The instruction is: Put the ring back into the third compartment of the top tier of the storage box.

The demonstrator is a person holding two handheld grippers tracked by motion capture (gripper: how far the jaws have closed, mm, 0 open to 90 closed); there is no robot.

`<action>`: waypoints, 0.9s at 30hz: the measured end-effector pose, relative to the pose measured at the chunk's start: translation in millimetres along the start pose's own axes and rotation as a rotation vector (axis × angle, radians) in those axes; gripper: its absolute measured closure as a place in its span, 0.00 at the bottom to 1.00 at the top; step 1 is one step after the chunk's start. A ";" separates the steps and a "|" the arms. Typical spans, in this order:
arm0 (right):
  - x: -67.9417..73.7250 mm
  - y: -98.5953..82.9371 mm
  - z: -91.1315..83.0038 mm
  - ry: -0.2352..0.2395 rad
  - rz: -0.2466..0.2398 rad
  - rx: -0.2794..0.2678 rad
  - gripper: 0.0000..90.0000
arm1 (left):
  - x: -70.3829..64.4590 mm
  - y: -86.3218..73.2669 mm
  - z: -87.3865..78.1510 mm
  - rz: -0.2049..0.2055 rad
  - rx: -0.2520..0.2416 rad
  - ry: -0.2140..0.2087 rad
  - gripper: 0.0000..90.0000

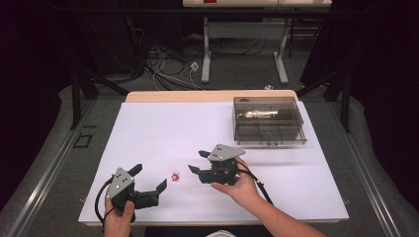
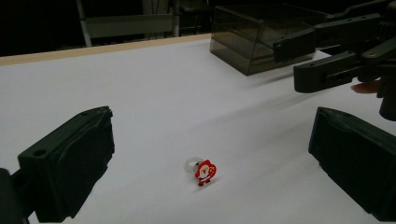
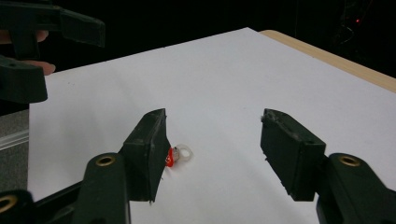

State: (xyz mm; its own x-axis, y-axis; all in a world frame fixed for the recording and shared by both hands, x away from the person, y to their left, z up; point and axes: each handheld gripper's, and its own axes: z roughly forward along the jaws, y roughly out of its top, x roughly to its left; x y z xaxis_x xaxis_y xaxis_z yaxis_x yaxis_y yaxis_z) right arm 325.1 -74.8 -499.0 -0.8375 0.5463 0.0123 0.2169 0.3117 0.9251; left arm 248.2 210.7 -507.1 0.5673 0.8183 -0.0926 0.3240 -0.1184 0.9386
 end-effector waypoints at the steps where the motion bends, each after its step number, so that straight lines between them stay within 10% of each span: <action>1: 0.0 -0.2 2.5 0.004 -0.002 0.006 0.47 | 0.2 0.0 -0.1 0.001 0.001 0.000 0.00; 27: 2.7 -7.3 50.8 0.056 -0.015 0.047 0.52 | 0.7 -0.4 -0.7 -0.009 -0.004 -0.001 0.00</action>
State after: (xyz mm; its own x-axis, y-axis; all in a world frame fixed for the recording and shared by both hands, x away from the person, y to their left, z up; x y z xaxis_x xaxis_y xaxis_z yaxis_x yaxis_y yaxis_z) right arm 346.8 -36.1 -524.9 -0.8674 0.4971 0.0213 0.2266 0.3564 0.9064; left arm 248.0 211.7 -507.3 0.5655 0.8185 -0.1016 0.3258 -0.1085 0.9392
